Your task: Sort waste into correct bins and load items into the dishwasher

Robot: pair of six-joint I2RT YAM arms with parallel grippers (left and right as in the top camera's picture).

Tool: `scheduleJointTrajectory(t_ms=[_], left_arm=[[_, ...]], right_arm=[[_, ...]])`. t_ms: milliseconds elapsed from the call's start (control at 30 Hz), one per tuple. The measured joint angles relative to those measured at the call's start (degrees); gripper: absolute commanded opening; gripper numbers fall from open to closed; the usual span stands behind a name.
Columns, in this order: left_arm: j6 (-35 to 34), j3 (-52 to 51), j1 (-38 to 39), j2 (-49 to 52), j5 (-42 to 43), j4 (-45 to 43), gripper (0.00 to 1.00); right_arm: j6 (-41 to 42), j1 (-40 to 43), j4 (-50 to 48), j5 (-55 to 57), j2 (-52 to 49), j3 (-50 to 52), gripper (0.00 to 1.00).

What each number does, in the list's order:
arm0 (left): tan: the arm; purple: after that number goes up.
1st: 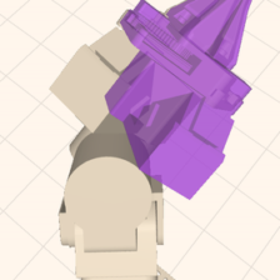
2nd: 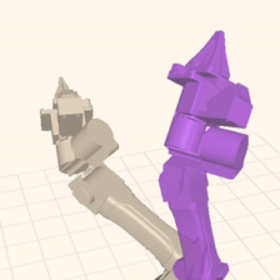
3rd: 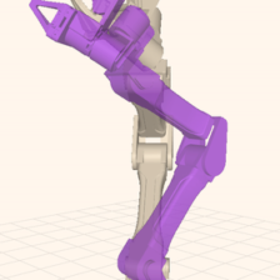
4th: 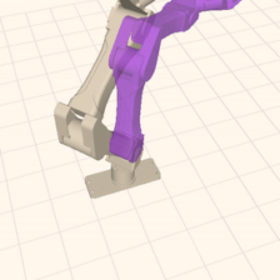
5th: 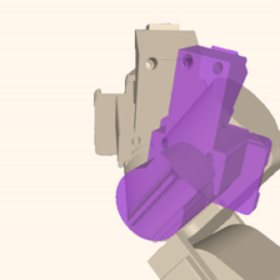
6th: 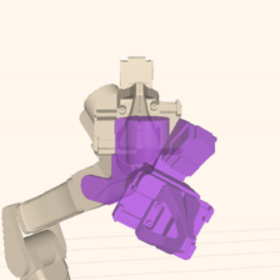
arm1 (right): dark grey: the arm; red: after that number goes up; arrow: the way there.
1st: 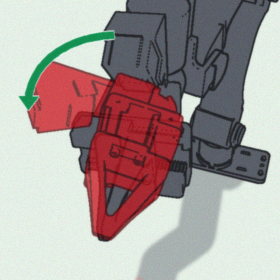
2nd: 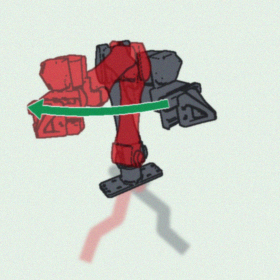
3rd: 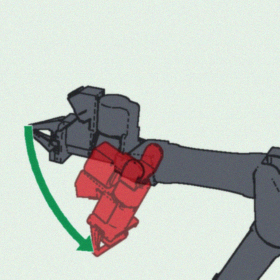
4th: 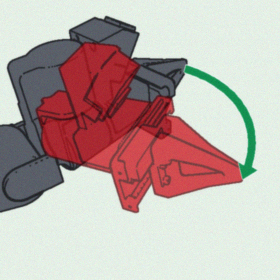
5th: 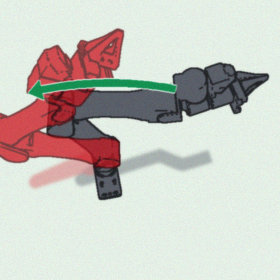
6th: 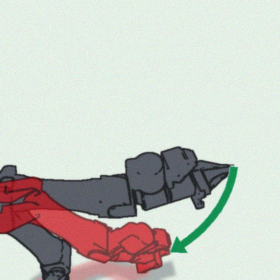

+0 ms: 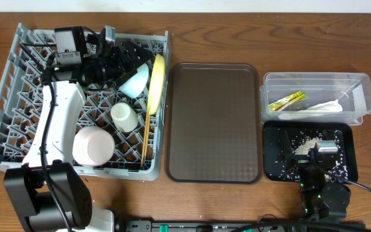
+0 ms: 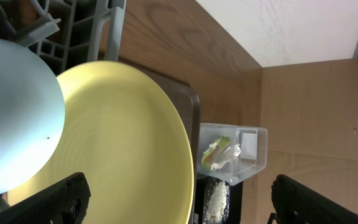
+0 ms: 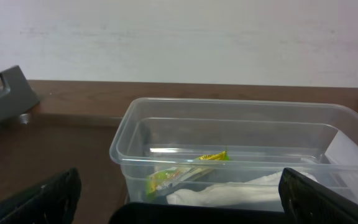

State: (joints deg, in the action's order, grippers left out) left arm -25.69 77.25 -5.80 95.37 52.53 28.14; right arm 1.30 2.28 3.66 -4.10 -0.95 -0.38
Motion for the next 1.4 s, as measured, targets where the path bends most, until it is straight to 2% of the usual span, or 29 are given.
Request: scheduleJointTrajectory(t_ms=[333, 467, 600, 800, 900, 1067, 1200, 1300, 1400], left_arm=[[0.0, 0.0, 0.0, -0.3, -0.3, 0.7, 0.96], [0.9, -0.4, 0.0, -4.8, -5.9, 5.3, 0.96], [1.9, -1.0, 0.0, -20.2, -17.0, 12.3, 0.96], [4.2, 0.0, 3.6, -49.9, -37.6, 21.3, 0.96], [6.4, 0.1, 5.0, -61.6, -44.6, 27.2, 0.96], [8.0, -4.8, 5.3, -74.9, -50.0, 31.3, 0.96], [8.2, -15.1, 5.3, -83.0, -51.9, 27.5, 0.96], [8.4, -26.1, 5.3, -86.9, -52.6, 17.6, 0.96], [8.9, -37.9, 5.3, -89.4, -53.0, 2.1, 0.96]], right_arm=[[0.0, 0.0, 0.0, 0.0, 0.0, 0.0, 0.99], [0.0, 0.0, 0.0, 0.0, 0.0, 0.0, 0.99], [0.0, 0.0, 0.0, 0.0, 0.0, 0.0, 0.99], [0.2, 0.0, 0.0, -0.1, 0.0, 0.0, 0.99], [0.2, 0.0, 0.0, -0.2, 0.0, 0.0, 0.99], [0.2, 0.0, 0.0, -0.2, 0.0, 0.0, 0.99], [0.2, 0.0, 0.0, -0.2, 0.0, 0.0, 0.99], [0.2, 0.0, 0.0, -0.2, 0.0, 0.0, 0.99], [0.2, 0.0, 0.0, -0.2, 0.0, 0.0, 0.99]])
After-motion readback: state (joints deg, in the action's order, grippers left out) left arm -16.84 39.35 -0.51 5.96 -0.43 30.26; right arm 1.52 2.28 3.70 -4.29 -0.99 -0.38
